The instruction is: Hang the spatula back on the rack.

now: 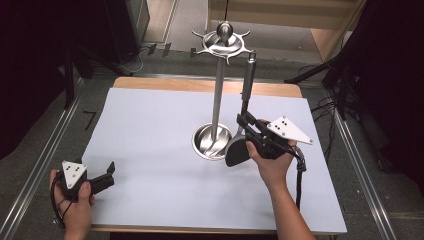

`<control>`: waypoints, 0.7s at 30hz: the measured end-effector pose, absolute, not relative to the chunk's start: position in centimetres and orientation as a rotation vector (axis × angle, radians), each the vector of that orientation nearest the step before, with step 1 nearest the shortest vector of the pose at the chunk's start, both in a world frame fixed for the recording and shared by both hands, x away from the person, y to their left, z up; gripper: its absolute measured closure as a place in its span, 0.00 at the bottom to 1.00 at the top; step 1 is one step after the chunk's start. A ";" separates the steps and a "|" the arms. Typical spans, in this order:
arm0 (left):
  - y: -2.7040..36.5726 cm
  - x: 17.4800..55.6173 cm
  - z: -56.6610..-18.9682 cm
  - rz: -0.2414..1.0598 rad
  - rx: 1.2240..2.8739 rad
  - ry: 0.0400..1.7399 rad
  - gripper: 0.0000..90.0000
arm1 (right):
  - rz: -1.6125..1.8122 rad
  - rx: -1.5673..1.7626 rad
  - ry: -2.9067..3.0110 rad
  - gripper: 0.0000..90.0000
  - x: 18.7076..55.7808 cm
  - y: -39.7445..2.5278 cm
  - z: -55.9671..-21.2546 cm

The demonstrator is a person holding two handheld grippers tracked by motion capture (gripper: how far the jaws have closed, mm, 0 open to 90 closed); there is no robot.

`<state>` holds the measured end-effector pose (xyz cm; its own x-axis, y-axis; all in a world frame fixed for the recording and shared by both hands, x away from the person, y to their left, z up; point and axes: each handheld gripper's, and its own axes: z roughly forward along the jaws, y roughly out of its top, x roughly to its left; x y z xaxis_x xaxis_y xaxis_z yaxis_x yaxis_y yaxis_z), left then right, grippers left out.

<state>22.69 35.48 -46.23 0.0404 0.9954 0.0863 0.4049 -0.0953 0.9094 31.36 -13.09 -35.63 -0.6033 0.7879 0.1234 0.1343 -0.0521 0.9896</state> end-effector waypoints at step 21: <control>35.4 22.7 -46.2 1.040 1.602 1.450 0.01 | 1.718 1.090 1.664 0.35 31.3 -17.0 -35.4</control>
<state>22.70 35.41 -46.23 0.0390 0.9948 0.0940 0.4078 -0.1017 0.9074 31.32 -17.02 -35.42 -0.5493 0.8122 0.1966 0.1704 -0.1214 0.9779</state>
